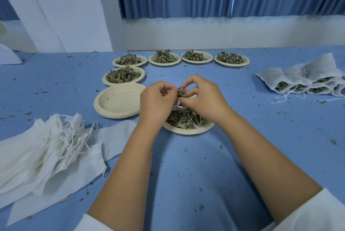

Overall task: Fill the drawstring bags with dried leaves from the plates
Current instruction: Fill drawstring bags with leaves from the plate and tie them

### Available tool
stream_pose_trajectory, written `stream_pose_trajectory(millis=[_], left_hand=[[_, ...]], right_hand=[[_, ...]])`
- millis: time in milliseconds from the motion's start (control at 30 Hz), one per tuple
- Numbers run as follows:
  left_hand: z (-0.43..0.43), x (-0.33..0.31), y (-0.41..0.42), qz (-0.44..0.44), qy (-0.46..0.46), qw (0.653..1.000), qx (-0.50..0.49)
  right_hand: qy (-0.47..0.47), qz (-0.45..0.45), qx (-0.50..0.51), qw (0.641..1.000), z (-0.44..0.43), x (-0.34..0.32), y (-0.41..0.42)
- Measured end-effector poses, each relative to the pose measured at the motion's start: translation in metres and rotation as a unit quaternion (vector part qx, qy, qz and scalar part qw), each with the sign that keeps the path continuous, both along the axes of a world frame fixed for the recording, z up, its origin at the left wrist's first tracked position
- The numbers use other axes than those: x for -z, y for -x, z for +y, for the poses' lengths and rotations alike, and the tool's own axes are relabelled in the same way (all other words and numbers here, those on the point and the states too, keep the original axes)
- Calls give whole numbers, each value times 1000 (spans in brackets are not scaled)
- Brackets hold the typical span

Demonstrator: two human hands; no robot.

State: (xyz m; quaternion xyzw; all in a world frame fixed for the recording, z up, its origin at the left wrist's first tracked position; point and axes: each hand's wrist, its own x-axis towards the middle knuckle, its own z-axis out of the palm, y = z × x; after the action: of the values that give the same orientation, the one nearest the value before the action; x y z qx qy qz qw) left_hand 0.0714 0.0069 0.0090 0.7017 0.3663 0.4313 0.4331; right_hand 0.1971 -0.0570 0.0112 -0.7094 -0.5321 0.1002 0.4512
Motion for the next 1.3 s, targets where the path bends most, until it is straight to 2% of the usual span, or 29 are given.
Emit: stream_pose_trajectory(millis=[67, 300, 600, 833, 933, 1067, 1200, 1300], left_hand=[[2, 0, 1, -18, 16, 1000, -19], [6, -1, 3, -59, 42, 996, -51], [2, -2, -1, 6, -12, 1000, -1], [5, -3, 3, -48, 28, 997, -49], [4, -3, 4, -58, 33, 997, -50], [4, -3, 4, -56, 35, 997, -50], [4, -3, 5, -53, 32, 997, -52], [3, -4, 5, -52, 34, 997, -52]], right_hand=[[-12, 9, -19, 1000, 0, -1, 0], [-48, -107, -7, 993, 1, 4, 2], [76, -149, -71, 983, 1, 8, 8], [-53, -126, 42, 990, 1, 4, 1], [-104, -111, 26, 988, 0, 3, 2], [-82, -120, 1, 989, 0, 5, 6], [-117, -120, 30, 985, 0, 8, 6], [-122, -118, 9, 985, 0, 6, 8]])
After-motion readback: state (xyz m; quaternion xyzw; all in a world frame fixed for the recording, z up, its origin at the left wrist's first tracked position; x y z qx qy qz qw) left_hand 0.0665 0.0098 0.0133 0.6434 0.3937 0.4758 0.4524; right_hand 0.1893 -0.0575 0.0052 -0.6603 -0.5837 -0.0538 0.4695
